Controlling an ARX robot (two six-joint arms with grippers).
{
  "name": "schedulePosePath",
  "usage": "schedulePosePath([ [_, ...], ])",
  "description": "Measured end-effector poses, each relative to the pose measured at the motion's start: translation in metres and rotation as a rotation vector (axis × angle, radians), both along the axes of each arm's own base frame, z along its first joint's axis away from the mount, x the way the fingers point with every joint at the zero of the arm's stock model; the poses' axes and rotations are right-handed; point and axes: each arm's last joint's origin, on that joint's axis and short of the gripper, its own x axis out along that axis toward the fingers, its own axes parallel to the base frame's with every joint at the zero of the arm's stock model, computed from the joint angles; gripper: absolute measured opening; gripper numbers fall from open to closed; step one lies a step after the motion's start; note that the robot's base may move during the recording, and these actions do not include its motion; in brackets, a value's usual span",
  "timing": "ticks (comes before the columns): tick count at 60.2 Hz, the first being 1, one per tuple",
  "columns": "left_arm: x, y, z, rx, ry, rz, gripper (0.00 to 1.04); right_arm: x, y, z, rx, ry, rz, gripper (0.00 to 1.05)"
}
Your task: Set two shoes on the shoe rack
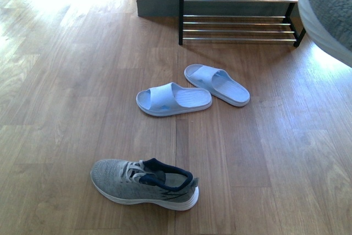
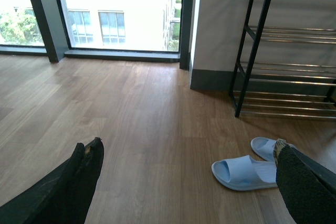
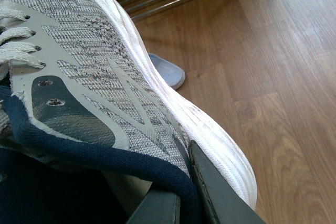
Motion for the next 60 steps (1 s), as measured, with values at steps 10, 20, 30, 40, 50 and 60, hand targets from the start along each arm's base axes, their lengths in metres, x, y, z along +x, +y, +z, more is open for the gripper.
schedulePosePath([
  [10, 0.000, 0.000, 0.000, 0.000, 0.000, 0.000, 0.95, -0.025, -0.010, 0.001, 0.019, -0.058, 0.001, 0.01],
  [20, 0.000, 0.000, 0.000, 0.000, 0.000, 0.000, 0.95, -0.026, -0.010, 0.002, 0.016, -0.068, 0.001, 0.01],
  [30, 0.000, 0.000, 0.000, 0.000, 0.000, 0.000, 0.95, -0.026, -0.010, 0.002, 0.014, -0.068, 0.003, 0.01],
  [40, 0.000, 0.000, 0.000, 0.000, 0.000, 0.003, 0.95, -0.026, -0.010, 0.002, 0.017, -0.069, 0.010, 0.01],
  [50, 0.000, 0.000, 0.000, 0.000, 0.000, 0.002, 0.95, -0.026, -0.010, 0.001, 0.015, -0.068, 0.007, 0.01],
  [60, 0.000, 0.000, 0.000, 0.000, 0.000, -0.002, 0.95, -0.027, -0.011, 0.001, 0.013, -0.066, 0.000, 0.01],
])
